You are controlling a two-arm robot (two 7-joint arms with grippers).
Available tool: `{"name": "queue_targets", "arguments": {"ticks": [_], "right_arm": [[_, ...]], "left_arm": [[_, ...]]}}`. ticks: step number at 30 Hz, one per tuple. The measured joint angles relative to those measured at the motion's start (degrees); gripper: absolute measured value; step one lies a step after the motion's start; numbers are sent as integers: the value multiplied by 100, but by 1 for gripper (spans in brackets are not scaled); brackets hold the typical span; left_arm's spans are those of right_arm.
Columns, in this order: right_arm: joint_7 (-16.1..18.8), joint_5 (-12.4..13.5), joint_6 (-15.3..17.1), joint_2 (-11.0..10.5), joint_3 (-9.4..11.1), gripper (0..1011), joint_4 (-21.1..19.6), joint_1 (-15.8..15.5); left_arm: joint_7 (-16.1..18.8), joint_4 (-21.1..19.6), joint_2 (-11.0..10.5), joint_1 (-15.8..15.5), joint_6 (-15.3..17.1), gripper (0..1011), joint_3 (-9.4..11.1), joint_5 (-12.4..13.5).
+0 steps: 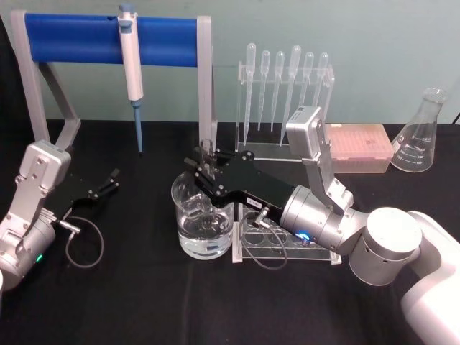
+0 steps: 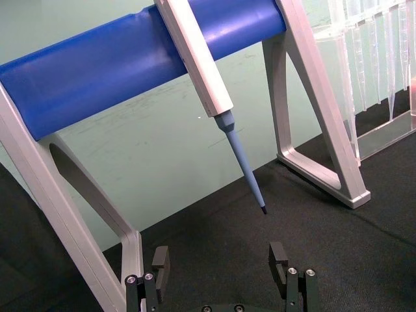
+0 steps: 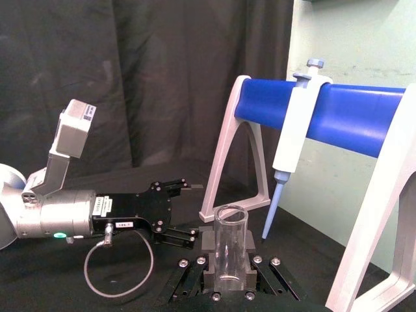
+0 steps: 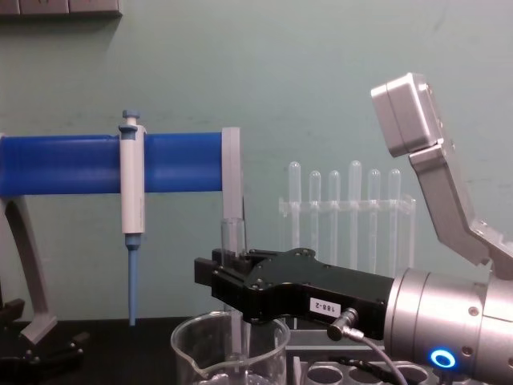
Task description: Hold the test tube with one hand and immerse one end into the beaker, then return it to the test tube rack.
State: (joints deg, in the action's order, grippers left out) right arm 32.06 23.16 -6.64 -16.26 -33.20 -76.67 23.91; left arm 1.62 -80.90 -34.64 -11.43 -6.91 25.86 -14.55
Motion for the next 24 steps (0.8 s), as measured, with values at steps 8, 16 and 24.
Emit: {"name": "queue_targets", "arguments": {"ticks": [8, 16, 24], "right_arm": [[-3, 0, 0, 0, 0, 224, 0, 0], [-6, 0, 0, 0, 0, 224, 0, 0], [-9, 0, 0, 0, 0, 224, 0, 0]], "left_arm": [[0, 0, 0, 0, 0, 1000, 0, 0], [0, 0, 0, 0, 0, 1000, 0, 0], [0, 0, 0, 0, 0, 1000, 0, 0]]}}
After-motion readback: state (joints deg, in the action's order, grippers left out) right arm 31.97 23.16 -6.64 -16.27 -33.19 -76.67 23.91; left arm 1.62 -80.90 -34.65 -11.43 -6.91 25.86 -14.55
